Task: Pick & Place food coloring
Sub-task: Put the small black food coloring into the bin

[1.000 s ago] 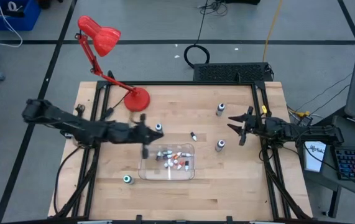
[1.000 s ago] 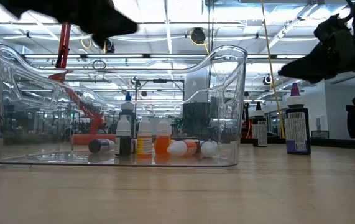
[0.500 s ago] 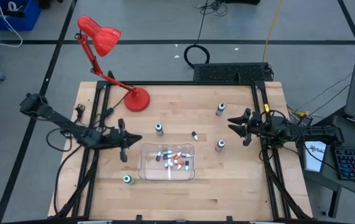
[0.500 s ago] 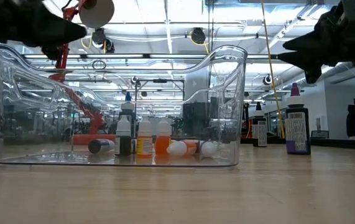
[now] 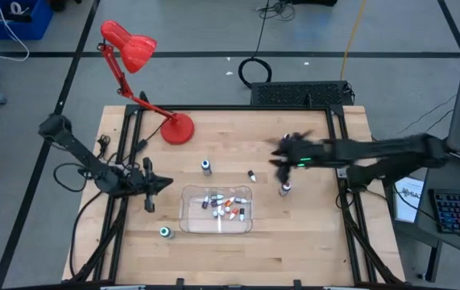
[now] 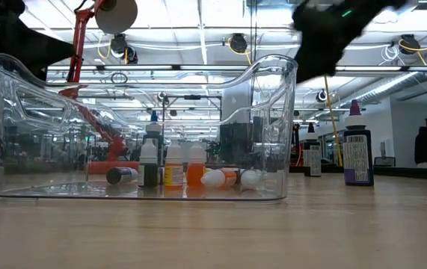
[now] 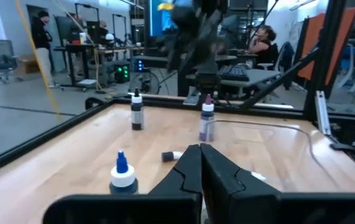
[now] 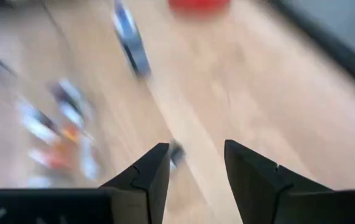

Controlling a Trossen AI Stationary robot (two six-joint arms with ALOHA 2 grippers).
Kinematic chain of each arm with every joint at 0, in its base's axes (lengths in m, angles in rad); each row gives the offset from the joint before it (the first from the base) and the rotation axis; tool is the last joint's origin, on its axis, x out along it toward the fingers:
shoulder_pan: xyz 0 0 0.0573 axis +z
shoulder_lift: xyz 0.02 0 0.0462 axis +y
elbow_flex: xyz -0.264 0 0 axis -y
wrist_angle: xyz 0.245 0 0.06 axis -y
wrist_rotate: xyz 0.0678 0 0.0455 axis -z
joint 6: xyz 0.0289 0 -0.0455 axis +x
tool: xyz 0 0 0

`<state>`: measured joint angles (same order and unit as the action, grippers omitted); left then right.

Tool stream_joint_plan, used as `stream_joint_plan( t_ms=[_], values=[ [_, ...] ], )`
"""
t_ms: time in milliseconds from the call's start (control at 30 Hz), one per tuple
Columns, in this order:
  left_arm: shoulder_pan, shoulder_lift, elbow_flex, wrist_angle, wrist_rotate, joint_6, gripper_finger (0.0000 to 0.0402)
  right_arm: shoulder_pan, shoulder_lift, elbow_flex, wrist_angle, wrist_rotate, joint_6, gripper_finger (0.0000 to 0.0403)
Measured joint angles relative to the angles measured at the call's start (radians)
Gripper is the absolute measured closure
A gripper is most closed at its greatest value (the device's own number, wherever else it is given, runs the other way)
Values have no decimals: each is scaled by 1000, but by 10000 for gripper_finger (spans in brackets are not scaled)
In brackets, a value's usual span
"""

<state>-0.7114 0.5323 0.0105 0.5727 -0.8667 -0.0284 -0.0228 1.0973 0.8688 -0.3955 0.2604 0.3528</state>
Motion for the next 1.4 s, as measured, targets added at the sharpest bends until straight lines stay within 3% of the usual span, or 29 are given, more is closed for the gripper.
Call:
stream_joint_plan(
  t_ms=[167,333,467,600,967,1400],
  values=[
    [-11,2,0,-3,1,5,386,-4,394,162,-70,0,-43,261],
    [-10,5,0,-17,5,-18,369,-4,579,187,-5,-18,-51,261],
    [-10,5,0,-24,10,-29,366,-4,621,190,40,-92,-25,261],
    [-9,5,1,-24,11,-37,365,-4,640,190,46,-84,1,255],
    [-9,5,1,-24,12,-87,364,-13,681,189,52,-78,14,190],
    [-9,5,2,-22,12,-87,364,-13,720,172,97,-77,27,195]
  ],
)
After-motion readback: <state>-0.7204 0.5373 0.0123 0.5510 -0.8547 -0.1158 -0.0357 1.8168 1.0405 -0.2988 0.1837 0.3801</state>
